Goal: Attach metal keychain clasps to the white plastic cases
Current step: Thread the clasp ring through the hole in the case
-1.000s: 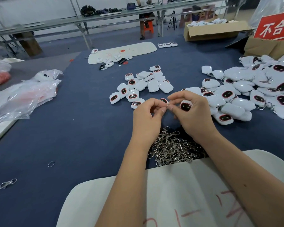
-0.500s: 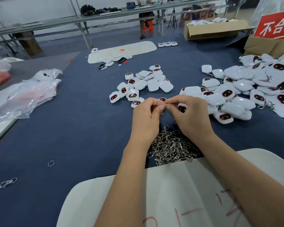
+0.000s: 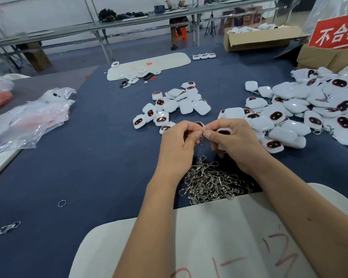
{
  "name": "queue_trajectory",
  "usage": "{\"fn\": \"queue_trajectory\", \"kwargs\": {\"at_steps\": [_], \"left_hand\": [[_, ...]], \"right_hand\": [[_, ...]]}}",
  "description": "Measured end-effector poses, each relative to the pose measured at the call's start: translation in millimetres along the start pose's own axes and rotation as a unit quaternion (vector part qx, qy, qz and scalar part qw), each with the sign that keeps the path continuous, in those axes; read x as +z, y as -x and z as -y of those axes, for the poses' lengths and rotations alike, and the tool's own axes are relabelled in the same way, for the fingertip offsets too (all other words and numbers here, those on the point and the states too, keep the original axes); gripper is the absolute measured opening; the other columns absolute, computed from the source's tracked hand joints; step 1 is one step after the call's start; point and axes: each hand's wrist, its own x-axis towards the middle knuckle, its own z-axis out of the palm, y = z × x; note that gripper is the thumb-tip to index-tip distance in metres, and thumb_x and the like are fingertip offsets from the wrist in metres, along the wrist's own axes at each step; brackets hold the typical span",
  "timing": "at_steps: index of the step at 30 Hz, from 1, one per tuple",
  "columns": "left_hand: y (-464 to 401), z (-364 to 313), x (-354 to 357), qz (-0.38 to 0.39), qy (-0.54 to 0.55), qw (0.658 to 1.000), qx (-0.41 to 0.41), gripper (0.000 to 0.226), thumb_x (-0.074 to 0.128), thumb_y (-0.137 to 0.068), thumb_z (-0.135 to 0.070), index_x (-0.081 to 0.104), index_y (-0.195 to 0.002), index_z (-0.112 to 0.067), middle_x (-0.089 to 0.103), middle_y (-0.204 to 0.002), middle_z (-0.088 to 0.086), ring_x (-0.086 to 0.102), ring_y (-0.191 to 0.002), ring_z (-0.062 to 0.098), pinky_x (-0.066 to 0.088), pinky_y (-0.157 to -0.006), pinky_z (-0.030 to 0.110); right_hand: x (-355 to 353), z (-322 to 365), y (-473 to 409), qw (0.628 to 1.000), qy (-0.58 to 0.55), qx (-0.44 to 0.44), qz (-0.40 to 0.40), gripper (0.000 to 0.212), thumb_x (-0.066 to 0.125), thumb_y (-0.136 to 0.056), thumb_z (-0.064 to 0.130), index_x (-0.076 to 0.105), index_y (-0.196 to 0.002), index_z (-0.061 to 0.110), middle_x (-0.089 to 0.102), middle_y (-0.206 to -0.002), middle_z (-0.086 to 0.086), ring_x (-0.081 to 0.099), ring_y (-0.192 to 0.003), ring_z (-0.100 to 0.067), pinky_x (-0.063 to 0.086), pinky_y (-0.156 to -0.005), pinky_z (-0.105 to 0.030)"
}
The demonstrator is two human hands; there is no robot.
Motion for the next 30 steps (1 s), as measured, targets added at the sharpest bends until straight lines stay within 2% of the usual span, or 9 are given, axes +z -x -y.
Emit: {"fn": "queue_trajectory", "kwargs": {"at_steps": [5,8,10,12,15,19,23,27,30], "left_hand": [[0.3,1.0,2.1,-0.002,-0.050,0.999,0.004,0.019,0.061,-0.100,-0.008,0.067,-0.087,-0.021,0.064,-0.075,-0.012,0.057,-0.072,0.000,0.044,-0.068,0.012],[1.0,1.6,2.8,-0.003,-0.075,0.997,0.005,0.019,0.059,-0.101,-0.007,0.066,-0.088,-0.019,0.062,-0.076,-0.011,0.055,-0.073,0.002,0.041,-0.067,0.012],[1.3,1.6,2.4,-0.005,-0.082,0.997,0.008,0.020,0.058,-0.101,-0.007,0.065,-0.087,-0.020,0.061,-0.077,-0.012,0.055,-0.074,0.002,0.041,-0.068,0.012],[1.6,1.3,3.3,-0.007,-0.091,0.996,0.014,0.021,0.057,-0.101,-0.006,0.064,-0.087,-0.021,0.061,-0.080,-0.011,0.055,-0.076,0.003,0.041,-0.069,0.012],[2.0,1.6,5.0,-0.008,-0.100,0.995,0.021,0.021,0.055,-0.101,-0.005,0.063,-0.088,-0.019,0.061,-0.084,-0.010,0.054,-0.078,0.006,0.040,-0.070,0.015],[3.3,2.0,6.0,-0.019,-0.109,0.993,0.036,0.019,0.052,-0.102,-0.004,0.063,-0.091,-0.015,0.062,-0.089,-0.007,0.057,-0.086,0.012,0.045,-0.076,0.023],[3.1,2.1,4.1,-0.039,-0.092,0.994,0.040,0.017,0.053,-0.102,-0.004,0.064,-0.093,-0.013,0.066,-0.097,-0.003,0.061,-0.093,0.018,0.051,-0.083,0.035],[2.9,1.3,0.7,-0.031,-0.076,0.995,0.057,0.018,0.055,-0.102,-0.005,0.064,-0.091,-0.017,0.067,-0.092,-0.003,0.061,-0.088,0.015,0.048,-0.079,0.027],[3.2,0.1,1.5,-0.023,-0.081,0.994,0.066,0.017,0.053,-0.103,-0.005,0.063,-0.092,-0.014,0.065,-0.088,-0.003,0.060,-0.084,0.014,0.046,-0.075,0.022]], "right_hand": [[1.8,-1.0,2.0,0.998,0.061,-0.020,-0.018,0.010,0.075,-0.094,0.014,0.080,-0.089,0.021,0.060,-0.054,-0.005,0.049,-0.045,-0.014,0.043,-0.044,-0.026],[4.6,-0.7,5.1,0.990,0.128,-0.058,-0.032,0.007,0.075,-0.094,0.017,0.080,-0.093,0.021,0.063,-0.055,0.009,0.051,-0.043,-0.003,0.042,-0.050,-0.018],[7.9,1.5,6.5,0.979,0.172,-0.094,-0.056,0.007,0.076,-0.093,0.015,0.081,-0.095,0.018,0.067,-0.065,0.018,0.058,-0.053,0.002,0.041,-0.058,-0.012],[10.3,4.3,7.6,0.963,0.215,-0.136,-0.089,0.007,0.078,-0.090,0.011,0.082,-0.095,0.015,0.071,-0.080,0.013,0.063,-0.069,0.001,0.044,-0.068,-0.015],[12.0,6.4,8.7,0.946,0.238,-0.185,-0.115,0.008,0.080,-0.085,0.005,0.081,-0.091,0.011,0.072,-0.084,0.006,0.064,-0.081,-0.008,0.047,-0.077,-0.019],[10.6,7.4,8.8,0.949,0.231,-0.193,-0.094,0.004,0.078,-0.087,0.003,0.077,-0.087,0.007,0.071,-0.084,0.004,0.062,-0.082,-0.009,0.047,-0.079,-0.021],[11.4,9.7,11.0,0.938,0.245,-0.228,-0.087,0.010,0.076,-0.087,0.000,0.073,-0.083,0.008,0.067,-0.083,0.007,0.060,-0.078,-0.005,0.046,-0.074,-0.023],[12.0,10.6,11.6,0.936,0.243,-0.241,-0.077,0.012,0.072,-0.090,-0.004,0.070,-0.085,0.007,0.060,-0.084,0.015,0.055,-0.071,0.002,0.047,-0.068,-0.026],[9.6,12.1,11.4,0.933,0.243,-0.253,-0.077,0.013,0.072,-0.090,-0.005,0.070,-0.085,0.007,0.059,-0.084,0.016,0.053,-0.069,0.004,0.044,-0.071,-0.022]]}}
